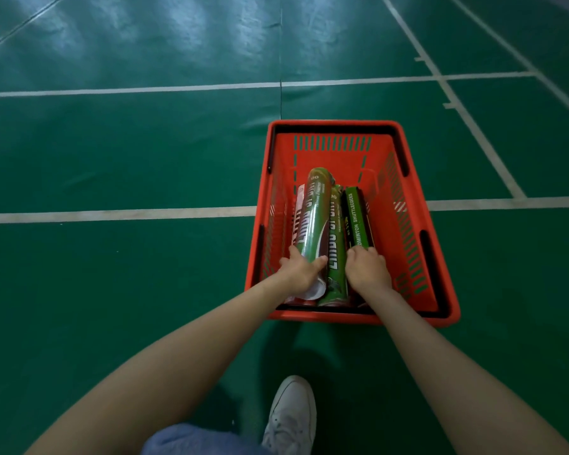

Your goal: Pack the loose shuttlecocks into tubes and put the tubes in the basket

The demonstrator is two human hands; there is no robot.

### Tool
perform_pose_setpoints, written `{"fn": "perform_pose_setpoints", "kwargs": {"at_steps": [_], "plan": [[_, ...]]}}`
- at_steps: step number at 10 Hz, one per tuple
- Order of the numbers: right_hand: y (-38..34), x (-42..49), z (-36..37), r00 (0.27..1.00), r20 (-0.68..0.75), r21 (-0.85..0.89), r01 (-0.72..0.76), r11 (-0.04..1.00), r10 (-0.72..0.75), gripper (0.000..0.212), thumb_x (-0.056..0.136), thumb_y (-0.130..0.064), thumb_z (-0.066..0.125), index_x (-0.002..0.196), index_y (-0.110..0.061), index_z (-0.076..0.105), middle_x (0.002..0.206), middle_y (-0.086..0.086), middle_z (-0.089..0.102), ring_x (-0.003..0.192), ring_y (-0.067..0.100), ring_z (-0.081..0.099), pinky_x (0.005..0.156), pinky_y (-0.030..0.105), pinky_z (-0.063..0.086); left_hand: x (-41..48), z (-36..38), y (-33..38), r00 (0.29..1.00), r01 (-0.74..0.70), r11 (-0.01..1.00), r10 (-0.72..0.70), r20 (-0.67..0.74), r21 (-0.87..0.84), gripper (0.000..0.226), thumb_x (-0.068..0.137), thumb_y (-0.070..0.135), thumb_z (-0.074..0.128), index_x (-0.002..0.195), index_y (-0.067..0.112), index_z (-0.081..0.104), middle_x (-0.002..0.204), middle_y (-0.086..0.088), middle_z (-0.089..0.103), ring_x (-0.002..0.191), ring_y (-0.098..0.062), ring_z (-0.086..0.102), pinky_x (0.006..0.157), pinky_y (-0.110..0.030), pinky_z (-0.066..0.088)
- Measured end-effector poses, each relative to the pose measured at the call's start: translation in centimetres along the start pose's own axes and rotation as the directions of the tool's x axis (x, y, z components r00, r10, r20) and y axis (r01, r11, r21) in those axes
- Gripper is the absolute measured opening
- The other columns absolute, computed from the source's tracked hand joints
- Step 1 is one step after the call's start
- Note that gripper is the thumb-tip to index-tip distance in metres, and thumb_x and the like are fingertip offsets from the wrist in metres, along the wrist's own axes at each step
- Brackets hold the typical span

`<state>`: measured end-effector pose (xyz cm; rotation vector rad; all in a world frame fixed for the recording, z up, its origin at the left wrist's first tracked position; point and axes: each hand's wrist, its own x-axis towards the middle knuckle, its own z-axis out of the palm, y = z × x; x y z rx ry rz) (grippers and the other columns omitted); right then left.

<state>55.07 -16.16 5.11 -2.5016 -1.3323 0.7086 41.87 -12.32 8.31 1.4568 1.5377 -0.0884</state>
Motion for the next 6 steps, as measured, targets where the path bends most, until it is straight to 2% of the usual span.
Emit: {"fn": "perform_pose_setpoints", "kwargs": {"at_steps": [1,2,3,4,5,6], "plan": [[0.1,0.2,0.1,0.996,-0.038,0.113,0.087,0.99,-0.083,0.035,0.103,-0.021,0.028,0.119,-0.004,0.055,0.123,0.018,0.055,0.112,0.035,0.051,0.092,0.039,0.04,0.1,0.5,-0.6,0.996,-0.045,0.995,0.038,0.076,0.084,0.069,0.098,0.048,0.04,0.151,0.018,0.007,0.148,-0.025,0.021,0.134,-0.044,0.027,0.114,-0.049,0.022],[0.0,0.1,0.8,0.97,0.0,0.129,0.239,0.962,-0.241,0.037,0.102,-0.027,0.036,0.132,-0.01,0.05,0.129,0.014,0.053,0.117,0.029,0.051,0.096,0.038,0.043,0.3,0.0,-1.0,0.99,-0.115,0.986,0.103,0.1,0.122,0.049,0.096,0.036,0.049,0.138,0.012,0.039,0.134,-0.02,0.044,0.115,-0.036,0.05,0.101,-0.043,0.043],[-0.3,-0.2,1.2,0.947,0.103,0.054,0.3,0.952,-0.305,0.046,0.1,-0.036,0.041,0.142,-0.017,0.039,0.138,0.01,0.046,0.123,0.027,0.047,0.101,0.044,0.043,-0.2,-1.0,-0.7,0.982,-0.176,0.969,0.16,0.101,0.175,0.029,0.093,0.008,0.05,0.121,0.003,0.057,0.12,-0.017,0.06,0.107,-0.03,0.058,0.093,-0.038,0.049],[-0.5,-0.4,0.7,0.947,0.153,0.003,0.287,0.958,-0.284,0.048,0.1,-0.039,0.039,0.145,-0.023,0.033,0.137,0.011,0.046,0.12,0.027,0.049,0.098,0.044,0.044,-1.4,-1.7,-0.6,0.973,-0.217,0.94,0.187,0.135,0.262,0.034,0.09,0.004,0.05,0.123,0.003,0.057,0.12,-0.015,0.06,0.11,-0.03,0.056,0.094,-0.036,0.048],[-0.7,-1.1,-0.7,0.934,0.214,-0.093,0.312,0.946,-0.287,0.05,0.1,-0.038,0.042,0.146,-0.023,0.031,0.139,0.011,0.044,0.122,0.029,0.046,0.101,0.045,0.043,-3.4,-2.8,-1.0,0.958,-0.28,0.901,0.242,0.152,0.331,0.038,0.085,0.011,0.064,0.123,0.006,0.06,0.122,-0.009,0.06,0.11,-0.026,0.055,0.092,-0.031,0.045],[-2.2,-2.0,-2.8,0.92,0.173,-0.143,0.378,0.915,-0.353,0.051,0.098,-0.033,0.048,0.145,-0.02,0.034,0.14,0.01,0.043,0.124,0.029,0.044,0.102,0.045,0.041,-5.5,-4.4,-0.6,0.936,-0.351,0.855,0.335,0.11,0.381,0.046,0.088,0.018,0.063,0.132,0.007,0.054,0.131,-0.01,0.056,0.115,-0.025,0.053,0.093,-0.028,0.041]]}}
